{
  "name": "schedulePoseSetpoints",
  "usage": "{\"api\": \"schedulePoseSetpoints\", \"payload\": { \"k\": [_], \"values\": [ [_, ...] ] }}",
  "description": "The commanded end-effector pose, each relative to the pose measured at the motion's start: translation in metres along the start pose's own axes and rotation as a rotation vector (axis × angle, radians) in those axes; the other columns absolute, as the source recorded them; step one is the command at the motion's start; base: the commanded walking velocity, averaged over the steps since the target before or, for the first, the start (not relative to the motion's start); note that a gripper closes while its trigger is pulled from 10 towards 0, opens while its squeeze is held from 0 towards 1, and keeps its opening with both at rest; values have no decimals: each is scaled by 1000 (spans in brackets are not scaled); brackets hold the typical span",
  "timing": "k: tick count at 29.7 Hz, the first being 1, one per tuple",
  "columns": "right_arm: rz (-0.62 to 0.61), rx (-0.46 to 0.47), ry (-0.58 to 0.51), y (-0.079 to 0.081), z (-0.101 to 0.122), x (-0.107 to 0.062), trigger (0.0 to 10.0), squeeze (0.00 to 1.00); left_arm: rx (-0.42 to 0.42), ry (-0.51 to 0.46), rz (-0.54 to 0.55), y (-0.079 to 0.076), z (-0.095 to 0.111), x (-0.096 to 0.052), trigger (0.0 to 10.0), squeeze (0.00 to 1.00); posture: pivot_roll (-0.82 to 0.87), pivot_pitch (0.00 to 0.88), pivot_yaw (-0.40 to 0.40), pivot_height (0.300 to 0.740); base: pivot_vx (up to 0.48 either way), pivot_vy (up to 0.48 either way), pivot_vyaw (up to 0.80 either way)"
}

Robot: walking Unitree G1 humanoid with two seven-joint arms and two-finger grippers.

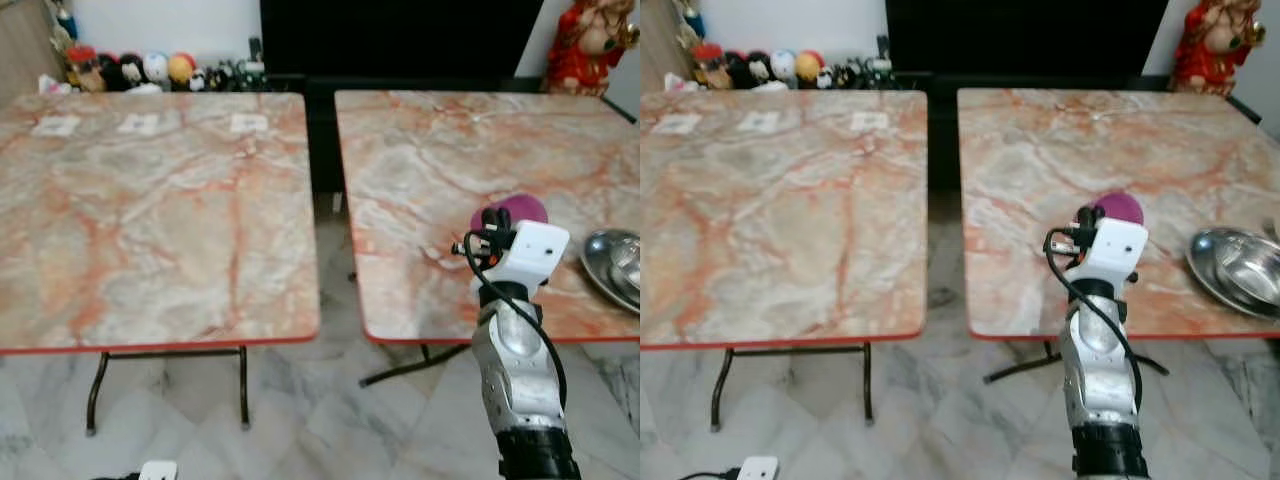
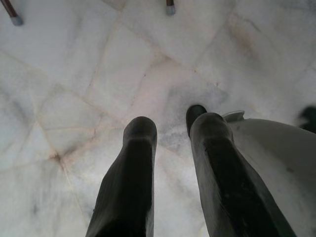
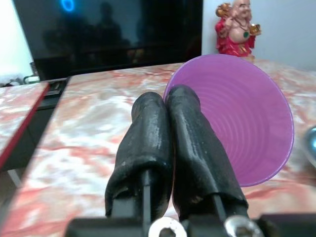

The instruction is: Setting the table

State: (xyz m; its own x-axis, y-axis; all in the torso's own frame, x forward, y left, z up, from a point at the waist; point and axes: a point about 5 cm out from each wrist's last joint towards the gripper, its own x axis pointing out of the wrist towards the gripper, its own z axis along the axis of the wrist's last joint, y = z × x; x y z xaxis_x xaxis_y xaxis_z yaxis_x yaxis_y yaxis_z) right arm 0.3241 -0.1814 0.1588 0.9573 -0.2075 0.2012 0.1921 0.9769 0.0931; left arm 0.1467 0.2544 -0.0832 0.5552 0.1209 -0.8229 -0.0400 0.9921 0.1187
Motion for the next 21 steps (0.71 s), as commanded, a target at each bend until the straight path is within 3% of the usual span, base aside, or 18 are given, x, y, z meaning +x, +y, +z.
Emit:
{"api": "schedulePoseSetpoints", "payload": {
  "k": [1, 10, 21],
  "values": [
    [-26, -4, -3, -8, 1, 0, 10000, 0, -14, 27, -13, -6, -7, 0, 10000, 0, -67, 41, 18, 740, 0, 0, 0],
    [-35, -7, 1, -9, 0, 0, 10000, 0, -26, 13, -14, -6, -6, 0, 10000, 0, -69, 39, 19, 740, 0, 0, 0],
    [-42, -11, 9, -8, -2, 2, 10000, 0, -30, 15, -21, -7, -5, 0, 10000, 0, -67, 38, 18, 740, 317, 0, 0]
  ]
}}
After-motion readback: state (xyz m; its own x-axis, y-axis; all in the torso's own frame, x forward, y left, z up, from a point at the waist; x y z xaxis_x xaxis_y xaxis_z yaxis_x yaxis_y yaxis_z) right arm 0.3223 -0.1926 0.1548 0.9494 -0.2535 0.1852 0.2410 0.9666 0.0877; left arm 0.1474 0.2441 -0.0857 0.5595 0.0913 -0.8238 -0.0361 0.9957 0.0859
